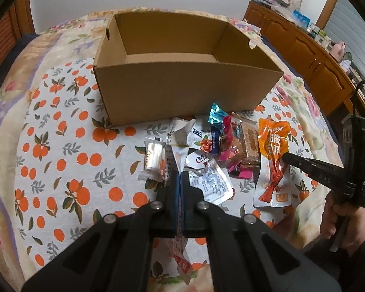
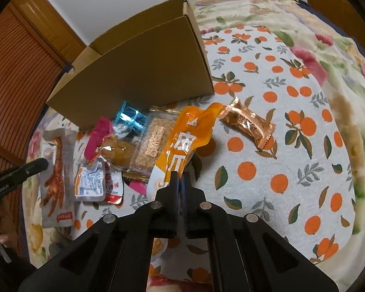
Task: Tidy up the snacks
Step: 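Close the right tool on the orange chicken-feet packet while the left tool lifts its packet, then carry both packets over the cardboard box and open both tools inside it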
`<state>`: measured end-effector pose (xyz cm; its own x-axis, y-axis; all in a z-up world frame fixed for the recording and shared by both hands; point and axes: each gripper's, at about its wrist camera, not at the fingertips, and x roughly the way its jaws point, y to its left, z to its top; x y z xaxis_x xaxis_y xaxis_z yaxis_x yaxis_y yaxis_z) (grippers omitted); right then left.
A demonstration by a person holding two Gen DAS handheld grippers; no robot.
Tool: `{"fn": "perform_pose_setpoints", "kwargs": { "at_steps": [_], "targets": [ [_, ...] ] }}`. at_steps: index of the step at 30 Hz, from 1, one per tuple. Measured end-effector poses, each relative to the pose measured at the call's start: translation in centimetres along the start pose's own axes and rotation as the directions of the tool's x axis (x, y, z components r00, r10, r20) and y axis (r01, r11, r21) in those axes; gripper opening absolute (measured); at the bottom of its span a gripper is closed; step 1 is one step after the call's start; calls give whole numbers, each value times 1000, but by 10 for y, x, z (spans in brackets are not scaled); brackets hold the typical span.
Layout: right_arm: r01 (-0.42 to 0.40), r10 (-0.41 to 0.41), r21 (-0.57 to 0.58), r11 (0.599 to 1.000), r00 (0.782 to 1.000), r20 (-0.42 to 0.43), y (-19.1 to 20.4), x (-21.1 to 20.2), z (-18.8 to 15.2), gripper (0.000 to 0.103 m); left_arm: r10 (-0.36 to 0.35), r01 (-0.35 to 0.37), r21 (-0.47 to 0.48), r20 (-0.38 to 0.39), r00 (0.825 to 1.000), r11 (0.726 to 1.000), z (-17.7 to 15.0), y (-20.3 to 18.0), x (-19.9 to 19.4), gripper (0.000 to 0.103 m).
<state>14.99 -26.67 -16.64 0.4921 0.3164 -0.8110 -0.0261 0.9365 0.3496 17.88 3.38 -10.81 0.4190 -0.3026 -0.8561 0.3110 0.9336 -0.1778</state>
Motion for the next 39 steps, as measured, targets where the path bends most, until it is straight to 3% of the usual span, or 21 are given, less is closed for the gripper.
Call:
{"fn": "perform_pose_setpoints", "kwargs": {
  "at_steps": [24,39],
  "targets": [
    [6,0,-85,996,998,65,18,-24,4,0,-24,17,67,112,993,998,9,-24,-39,0],
    [-20,57,-203,979,982,178,56,-74,28,0,-57,34,99,239,969,995,36,-44,-84,0]
  ]
}}
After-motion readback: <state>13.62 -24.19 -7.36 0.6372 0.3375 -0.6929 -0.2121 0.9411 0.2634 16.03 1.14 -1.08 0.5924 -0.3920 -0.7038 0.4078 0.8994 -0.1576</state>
